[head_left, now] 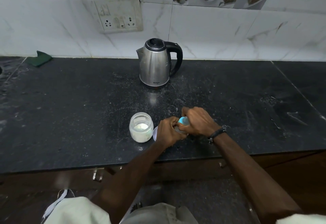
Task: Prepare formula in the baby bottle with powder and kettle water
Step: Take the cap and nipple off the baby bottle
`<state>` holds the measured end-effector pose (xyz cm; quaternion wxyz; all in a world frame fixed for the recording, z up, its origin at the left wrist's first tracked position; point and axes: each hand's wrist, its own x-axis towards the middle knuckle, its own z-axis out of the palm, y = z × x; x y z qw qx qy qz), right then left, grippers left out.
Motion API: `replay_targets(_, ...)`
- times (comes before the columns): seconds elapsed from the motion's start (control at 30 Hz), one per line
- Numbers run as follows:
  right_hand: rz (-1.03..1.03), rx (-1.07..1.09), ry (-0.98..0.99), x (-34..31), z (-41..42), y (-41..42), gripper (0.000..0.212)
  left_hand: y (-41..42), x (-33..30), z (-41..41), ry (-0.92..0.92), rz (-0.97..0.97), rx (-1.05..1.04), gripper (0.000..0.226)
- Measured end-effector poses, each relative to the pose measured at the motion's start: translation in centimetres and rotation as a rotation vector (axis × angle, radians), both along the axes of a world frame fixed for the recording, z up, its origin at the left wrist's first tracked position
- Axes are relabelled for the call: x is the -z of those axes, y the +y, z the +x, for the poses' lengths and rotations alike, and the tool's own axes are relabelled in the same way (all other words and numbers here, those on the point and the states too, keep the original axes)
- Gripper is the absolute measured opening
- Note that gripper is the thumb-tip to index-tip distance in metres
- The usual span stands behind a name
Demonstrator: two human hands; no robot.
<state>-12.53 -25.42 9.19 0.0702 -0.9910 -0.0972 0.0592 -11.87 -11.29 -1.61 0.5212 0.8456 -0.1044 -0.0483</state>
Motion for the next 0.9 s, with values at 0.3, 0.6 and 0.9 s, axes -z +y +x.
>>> replay_targets(0.3, 0.037, -0.256, 0.2, -2.4, 0.2, -0.5, 0.027, -0.1, 0.4, 0.2, 0.02, -0.027, 0.023, 0.052)
replay_targets(0.6, -0.299, 0.019, 0.031, -2.5, -0.4, 2.8, 0.04, -0.2, 0.1, -0.1, -0.021, -0.031, -0.003, 0.035)
replay_targets(0.9, -0.279, -0.001, 0.063, -2.9, -0.2, 1.9, 0.048, -0.3, 0.4, 0.0, 0.001, -0.031, -0.013, 0.038)
